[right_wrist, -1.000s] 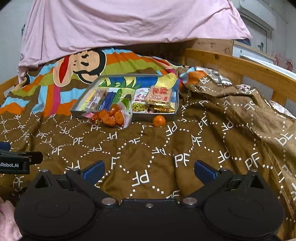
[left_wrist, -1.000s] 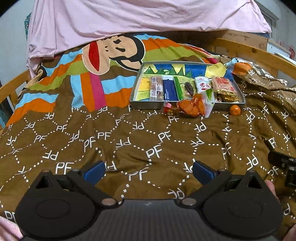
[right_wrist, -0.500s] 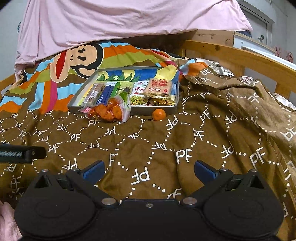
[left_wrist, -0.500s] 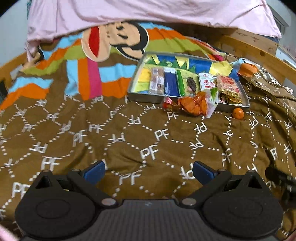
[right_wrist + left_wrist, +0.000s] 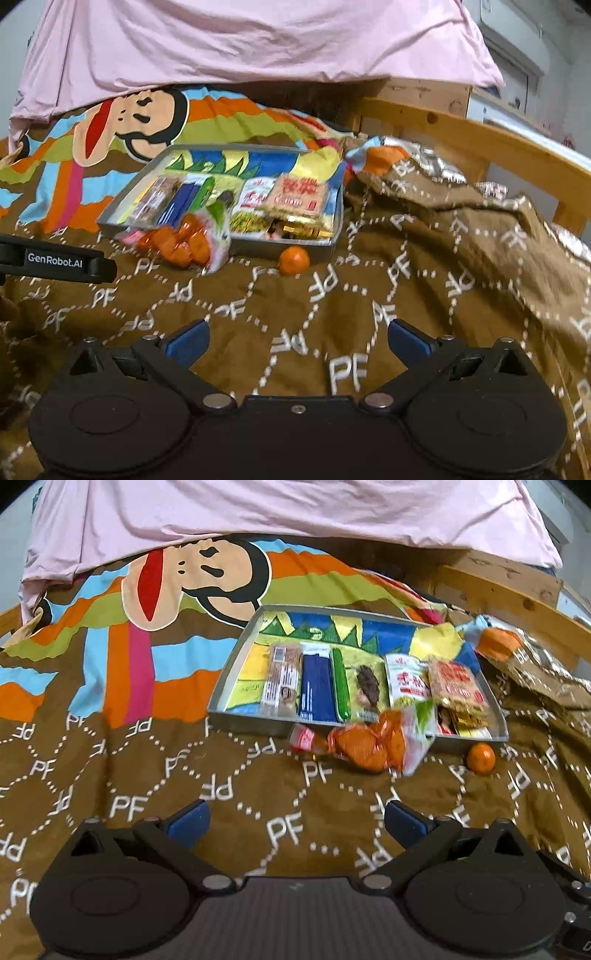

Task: Organize snacks
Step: 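Pull both tools back from the tray toward the remaining snacks beside it, then grasp the mandarin orange with the right tool while the left tool grasps the orange sausage bag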

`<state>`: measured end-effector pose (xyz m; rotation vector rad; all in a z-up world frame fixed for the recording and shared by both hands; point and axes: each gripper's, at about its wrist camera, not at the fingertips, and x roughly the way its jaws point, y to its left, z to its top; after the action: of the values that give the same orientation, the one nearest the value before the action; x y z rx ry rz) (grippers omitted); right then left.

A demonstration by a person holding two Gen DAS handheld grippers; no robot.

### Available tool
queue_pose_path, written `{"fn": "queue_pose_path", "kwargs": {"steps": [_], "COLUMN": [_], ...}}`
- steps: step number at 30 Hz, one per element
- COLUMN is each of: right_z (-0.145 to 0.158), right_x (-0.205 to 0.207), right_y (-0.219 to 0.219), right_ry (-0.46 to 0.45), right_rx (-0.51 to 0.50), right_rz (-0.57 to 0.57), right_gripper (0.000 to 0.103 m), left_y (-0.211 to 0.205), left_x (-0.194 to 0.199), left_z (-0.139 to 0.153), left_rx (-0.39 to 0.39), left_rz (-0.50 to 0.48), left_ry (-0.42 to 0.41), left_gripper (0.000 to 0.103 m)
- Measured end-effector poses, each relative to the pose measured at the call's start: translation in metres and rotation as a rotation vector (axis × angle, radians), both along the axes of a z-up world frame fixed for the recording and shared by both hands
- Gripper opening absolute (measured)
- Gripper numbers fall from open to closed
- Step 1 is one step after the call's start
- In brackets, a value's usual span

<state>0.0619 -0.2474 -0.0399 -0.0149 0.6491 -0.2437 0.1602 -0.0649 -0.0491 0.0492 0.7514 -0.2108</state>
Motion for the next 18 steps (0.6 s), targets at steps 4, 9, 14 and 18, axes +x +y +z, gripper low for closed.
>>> {"fn": "queue_pose_path", "kwargs": {"steps": [4,9,14,18], "right_z": [-0.001,-0.010,-0.025,-0.033], "right_x": [0.014,0.036,0.063,0.080], "right_y": [-0.004,-0.007,-0.011,-0.016], "right_ry": [-0.054,-0.067,-0.061,-0.053], "right_rx": [-0.025,-0.074,-0.166,-0.156], "right_rz": [-0.005,0.013,0.046,0.073], "right_gripper": [0.102,0.102,0.102,0.102], "left_y": [0.001,-0.004,-0.007,-0.011], "left_x": [0.011,0.024,0.039,0.053], "left_z": [-0.010,-0.024,-0.034,-0.041], "left_rx": [-0.034,-0.023,-0.081,-0.163], "left_rz": [0.022,-0.004,-0.040,-0.068], "left_ry": [-0.043,-0.054,-0.045,-0.007], "left_gripper": [0.102,0.102,0.102,0.102]}}
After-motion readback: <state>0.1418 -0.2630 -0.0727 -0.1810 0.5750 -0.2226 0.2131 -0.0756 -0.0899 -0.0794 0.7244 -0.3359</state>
